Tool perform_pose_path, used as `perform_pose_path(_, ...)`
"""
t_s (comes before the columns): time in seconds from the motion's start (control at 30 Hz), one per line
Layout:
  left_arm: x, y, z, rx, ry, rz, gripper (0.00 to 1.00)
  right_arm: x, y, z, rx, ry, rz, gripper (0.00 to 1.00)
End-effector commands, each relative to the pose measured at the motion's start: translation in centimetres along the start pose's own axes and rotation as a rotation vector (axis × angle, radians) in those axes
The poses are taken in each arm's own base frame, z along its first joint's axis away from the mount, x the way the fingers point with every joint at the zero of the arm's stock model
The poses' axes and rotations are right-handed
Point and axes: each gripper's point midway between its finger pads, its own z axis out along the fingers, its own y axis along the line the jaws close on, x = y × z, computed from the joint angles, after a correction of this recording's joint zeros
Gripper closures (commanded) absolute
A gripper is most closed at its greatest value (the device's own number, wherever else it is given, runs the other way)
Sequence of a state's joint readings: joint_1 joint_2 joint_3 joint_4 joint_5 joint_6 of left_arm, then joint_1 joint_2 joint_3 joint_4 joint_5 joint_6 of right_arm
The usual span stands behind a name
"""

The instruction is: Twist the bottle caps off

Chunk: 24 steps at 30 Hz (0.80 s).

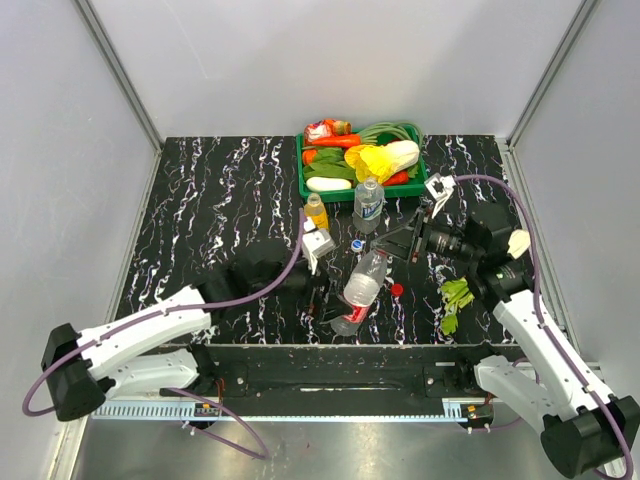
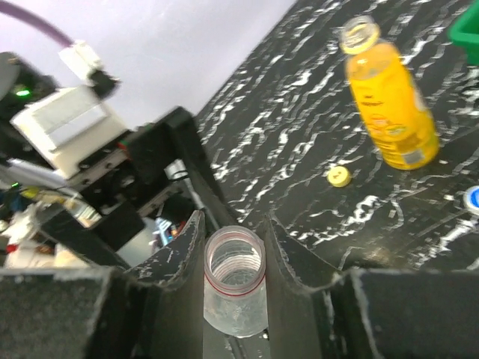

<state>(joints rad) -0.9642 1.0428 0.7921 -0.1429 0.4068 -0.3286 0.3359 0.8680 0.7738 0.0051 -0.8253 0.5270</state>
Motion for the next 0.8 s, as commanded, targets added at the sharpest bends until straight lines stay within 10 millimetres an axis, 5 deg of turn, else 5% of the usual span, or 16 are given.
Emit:
perform_pose_path(0.0, -3.0, 1.5, -2.1, -0.146, -0.129, 0.045, 0.01, -2.1, -2.8, -0.7, 0.221, -0.031, -0.112, 1.0)
perform_pose_path(0.33, -1.9, 2.3, -2.5, -0.182, -0.122, 0.025, 0.01, -6.8, -10.1, -4.0, 0.701, -0.19, -0.218, 1.0)
perform_pose_path(0.77, -1.3, 2.6, -1.0, -0.138, -0.124, -0.005, 0.01, -9.2, -12.9, -7.4, 0.903, -0.402, -0.338, 1.0)
